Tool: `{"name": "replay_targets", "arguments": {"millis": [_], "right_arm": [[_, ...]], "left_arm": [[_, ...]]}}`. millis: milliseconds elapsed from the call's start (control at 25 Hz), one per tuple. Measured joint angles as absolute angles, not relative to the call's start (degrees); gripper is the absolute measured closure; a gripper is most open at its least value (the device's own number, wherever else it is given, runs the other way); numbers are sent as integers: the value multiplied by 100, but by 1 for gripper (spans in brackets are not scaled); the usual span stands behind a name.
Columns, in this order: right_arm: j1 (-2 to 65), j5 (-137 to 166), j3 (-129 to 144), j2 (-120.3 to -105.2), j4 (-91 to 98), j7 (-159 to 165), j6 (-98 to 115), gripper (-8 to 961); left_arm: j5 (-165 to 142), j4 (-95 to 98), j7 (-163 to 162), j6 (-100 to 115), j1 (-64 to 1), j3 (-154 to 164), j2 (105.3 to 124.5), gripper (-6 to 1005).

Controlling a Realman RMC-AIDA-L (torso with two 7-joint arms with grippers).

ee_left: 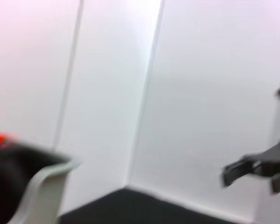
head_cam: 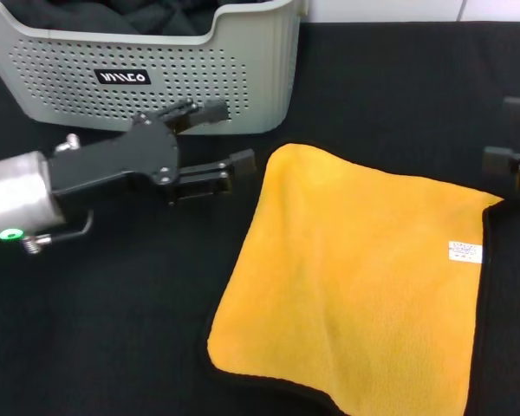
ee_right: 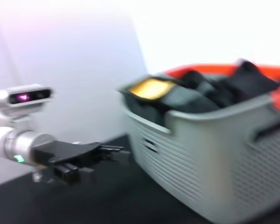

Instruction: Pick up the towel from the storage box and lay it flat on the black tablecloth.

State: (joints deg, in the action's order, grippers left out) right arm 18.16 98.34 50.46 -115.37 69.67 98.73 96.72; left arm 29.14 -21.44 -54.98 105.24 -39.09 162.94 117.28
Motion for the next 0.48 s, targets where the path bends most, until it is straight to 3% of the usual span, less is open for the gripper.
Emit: {"name": "replay_targets", "arguments": {"millis": [320,480], "right_arm": [[2285,9211,5272,-11546,6979,9143,10759,111],[2639,9210,5468,-11553,7006,9111,10822,113]], "left_arm": [[2815,-1894,-5592,11635,-4101,16304,11515,107],[2704,-1787,-5564,11651,-4370,16306,11500,108]]}}
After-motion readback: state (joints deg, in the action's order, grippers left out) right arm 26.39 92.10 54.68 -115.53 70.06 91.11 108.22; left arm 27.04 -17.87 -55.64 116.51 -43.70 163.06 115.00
